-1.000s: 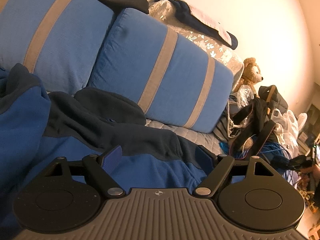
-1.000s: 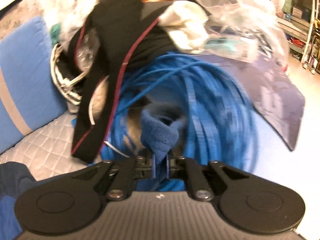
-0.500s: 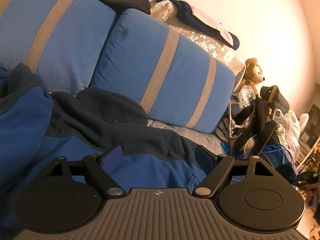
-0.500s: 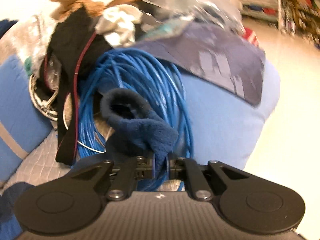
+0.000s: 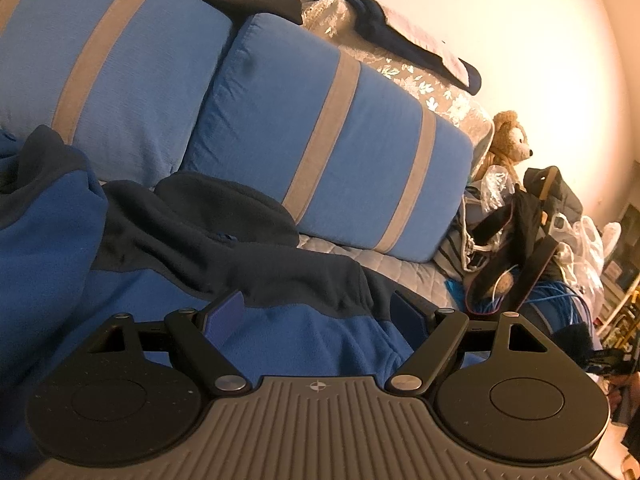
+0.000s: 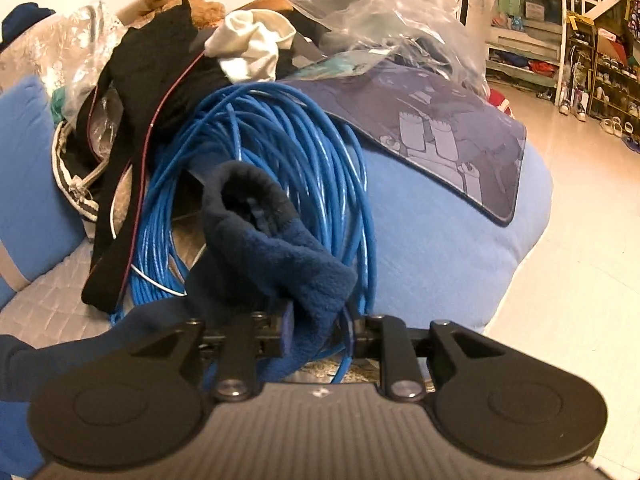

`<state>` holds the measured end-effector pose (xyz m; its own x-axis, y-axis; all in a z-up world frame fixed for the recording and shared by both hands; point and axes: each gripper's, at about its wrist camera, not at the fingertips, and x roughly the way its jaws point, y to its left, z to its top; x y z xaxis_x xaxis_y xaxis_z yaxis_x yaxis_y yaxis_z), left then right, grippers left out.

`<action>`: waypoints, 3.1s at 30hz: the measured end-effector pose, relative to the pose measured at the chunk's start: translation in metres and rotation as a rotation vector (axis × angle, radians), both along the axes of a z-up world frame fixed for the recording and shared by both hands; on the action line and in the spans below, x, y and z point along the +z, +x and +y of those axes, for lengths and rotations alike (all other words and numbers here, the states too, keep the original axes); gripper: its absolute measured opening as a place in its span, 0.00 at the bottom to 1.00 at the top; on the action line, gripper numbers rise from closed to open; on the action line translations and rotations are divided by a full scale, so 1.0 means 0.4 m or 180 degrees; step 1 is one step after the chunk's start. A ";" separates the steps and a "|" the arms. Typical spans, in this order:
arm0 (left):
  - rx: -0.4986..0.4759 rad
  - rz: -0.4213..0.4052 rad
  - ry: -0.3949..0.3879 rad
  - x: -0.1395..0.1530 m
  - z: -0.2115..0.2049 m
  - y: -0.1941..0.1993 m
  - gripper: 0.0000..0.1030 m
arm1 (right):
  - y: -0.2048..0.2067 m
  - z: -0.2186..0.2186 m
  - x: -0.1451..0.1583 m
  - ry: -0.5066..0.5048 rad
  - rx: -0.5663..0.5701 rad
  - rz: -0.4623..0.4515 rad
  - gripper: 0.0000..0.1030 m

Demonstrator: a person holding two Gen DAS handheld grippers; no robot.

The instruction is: Fold clothes

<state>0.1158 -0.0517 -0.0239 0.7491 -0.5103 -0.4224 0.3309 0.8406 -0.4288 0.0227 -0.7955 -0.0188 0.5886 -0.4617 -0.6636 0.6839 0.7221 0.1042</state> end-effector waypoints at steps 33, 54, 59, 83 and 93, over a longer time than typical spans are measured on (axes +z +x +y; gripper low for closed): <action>-0.0013 -0.0020 -0.0005 0.002 -0.002 -0.001 0.78 | 0.177 0.443 0.053 -0.0710 0.2062 -0.0412 0.84; -0.0038 0.0036 -0.0124 -0.002 0.008 0.017 0.78 | 0.617 0.588 -0.120 -0.0193 0.2620 0.0727 0.06; -0.0021 0.0018 -0.0141 -0.002 0.012 0.013 0.78 | 0.599 0.533 -0.067 -0.0319 0.2201 0.0214 0.36; 0.0574 -0.0807 0.0125 0.332 0.139 -0.105 0.78 | 0.447 0.921 0.428 -0.0387 0.2981 -0.0947 1.00; 0.0924 -0.1168 0.0322 0.508 0.251 -0.190 0.78 | 0.394 1.143 0.553 -0.0217 0.3375 -0.1301 1.00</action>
